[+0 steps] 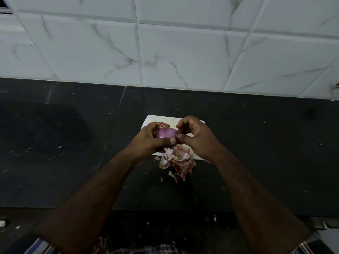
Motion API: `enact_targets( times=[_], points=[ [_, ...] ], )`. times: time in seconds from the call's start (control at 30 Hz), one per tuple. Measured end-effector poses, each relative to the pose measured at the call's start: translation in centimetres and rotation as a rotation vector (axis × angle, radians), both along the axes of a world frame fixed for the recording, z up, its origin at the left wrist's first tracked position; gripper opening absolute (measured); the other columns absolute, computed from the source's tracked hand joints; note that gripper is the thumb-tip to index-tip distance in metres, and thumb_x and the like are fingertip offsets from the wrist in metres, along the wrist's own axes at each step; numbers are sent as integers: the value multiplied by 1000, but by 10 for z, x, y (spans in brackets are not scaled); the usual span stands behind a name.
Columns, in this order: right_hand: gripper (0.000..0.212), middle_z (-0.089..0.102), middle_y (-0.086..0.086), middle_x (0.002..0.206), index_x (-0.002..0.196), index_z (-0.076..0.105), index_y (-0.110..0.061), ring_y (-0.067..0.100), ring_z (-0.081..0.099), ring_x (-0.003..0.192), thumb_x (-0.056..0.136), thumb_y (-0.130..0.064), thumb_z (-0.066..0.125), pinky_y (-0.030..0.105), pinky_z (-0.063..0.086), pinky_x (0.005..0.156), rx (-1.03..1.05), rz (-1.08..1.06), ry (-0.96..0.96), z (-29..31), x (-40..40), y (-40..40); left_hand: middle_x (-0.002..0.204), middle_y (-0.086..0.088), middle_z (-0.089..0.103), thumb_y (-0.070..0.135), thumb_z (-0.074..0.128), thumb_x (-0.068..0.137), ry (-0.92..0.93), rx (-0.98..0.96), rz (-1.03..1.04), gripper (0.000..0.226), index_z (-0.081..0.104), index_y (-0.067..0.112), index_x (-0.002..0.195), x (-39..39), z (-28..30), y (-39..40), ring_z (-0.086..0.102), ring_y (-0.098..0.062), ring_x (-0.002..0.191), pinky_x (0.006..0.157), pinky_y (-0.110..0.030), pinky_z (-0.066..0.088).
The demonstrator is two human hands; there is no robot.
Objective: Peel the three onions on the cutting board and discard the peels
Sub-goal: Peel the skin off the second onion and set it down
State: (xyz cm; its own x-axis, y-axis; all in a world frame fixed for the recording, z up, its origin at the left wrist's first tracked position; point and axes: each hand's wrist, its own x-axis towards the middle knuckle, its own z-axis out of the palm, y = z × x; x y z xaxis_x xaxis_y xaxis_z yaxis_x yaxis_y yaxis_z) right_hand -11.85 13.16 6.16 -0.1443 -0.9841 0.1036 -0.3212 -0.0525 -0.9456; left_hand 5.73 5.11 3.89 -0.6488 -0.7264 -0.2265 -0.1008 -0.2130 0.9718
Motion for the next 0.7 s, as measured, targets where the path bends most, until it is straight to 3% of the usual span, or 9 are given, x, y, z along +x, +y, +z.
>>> enact_targets(
  times=[0.23,0.43,0.7],
  points=[
    [29,63,-3,93,94,58,-19,14,61,85,83,5,70,29,56,75,-22,-3,57,1,-3,-1,116,-17,68,17,88,65,17,24,-5,64,58,13,121,0,6,1,70,-37,101,94,-57,54],
    [29,61,-6,86,91,57,-20,10,57,81,84,6,68,29,54,75,-10,26,93,4,-3,-2,119,-18,67,15,84,67,44,56,-5,62,57,13,123,0,6,1,72,-31,93,72,-34,58],
    [29,57,-5,83,88,56,-19,2,55,76,88,10,60,24,52,71,35,87,82,1,-2,-1,108,-15,71,12,80,69,92,103,19,55,60,7,120,-2,5,5,72,-24,81,62,-26,56]
  ],
)
